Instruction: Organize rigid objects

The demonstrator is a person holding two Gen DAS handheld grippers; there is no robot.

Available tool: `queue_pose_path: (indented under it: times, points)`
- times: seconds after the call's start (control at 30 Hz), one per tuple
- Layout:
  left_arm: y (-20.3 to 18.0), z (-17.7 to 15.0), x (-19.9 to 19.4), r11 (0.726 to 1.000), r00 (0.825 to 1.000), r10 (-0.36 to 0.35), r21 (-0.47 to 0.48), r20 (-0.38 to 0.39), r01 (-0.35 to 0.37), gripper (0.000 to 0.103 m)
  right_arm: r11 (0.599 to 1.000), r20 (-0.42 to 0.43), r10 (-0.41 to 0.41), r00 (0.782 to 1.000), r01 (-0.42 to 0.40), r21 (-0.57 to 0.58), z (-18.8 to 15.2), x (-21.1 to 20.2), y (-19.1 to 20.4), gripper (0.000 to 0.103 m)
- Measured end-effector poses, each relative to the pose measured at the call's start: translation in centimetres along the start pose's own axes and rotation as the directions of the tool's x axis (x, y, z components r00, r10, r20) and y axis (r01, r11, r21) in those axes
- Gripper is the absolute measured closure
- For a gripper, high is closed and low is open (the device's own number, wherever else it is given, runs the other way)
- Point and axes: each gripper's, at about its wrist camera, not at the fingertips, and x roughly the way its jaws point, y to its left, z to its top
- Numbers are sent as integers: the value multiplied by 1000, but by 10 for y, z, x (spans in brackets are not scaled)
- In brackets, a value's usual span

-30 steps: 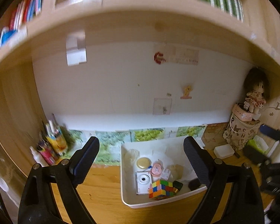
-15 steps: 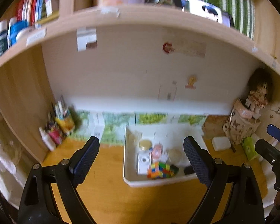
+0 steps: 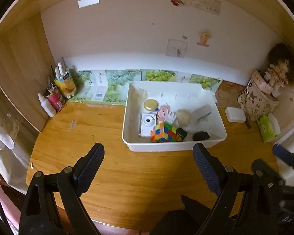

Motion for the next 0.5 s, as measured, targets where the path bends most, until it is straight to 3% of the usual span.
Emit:
queue_pose_path:
  times: [0.1, 0.2, 0.3, 0.5]
  points:
    - [-4, -4, 2, 1000, 1000, 19, -7, 7, -19, 10, 999, -82, -48, 996, 48, 2, -6, 14, -1, 19]
    - [-15, -10, -1, 985, 986, 150, 72, 73, -155, 10, 997, -136, -78, 988, 79, 7, -9, 24, -4, 19]
    - [-16, -10, -1, 991, 992, 101, 78, 69, -106, 10, 996, -162, -93, 982, 94, 2, -9, 31, -5, 19]
    - [-13, -6, 5, 995, 995, 86, 46, 49, -88, 9, 995, -188, -98, 977, 94, -30, -6, 41, -3, 19]
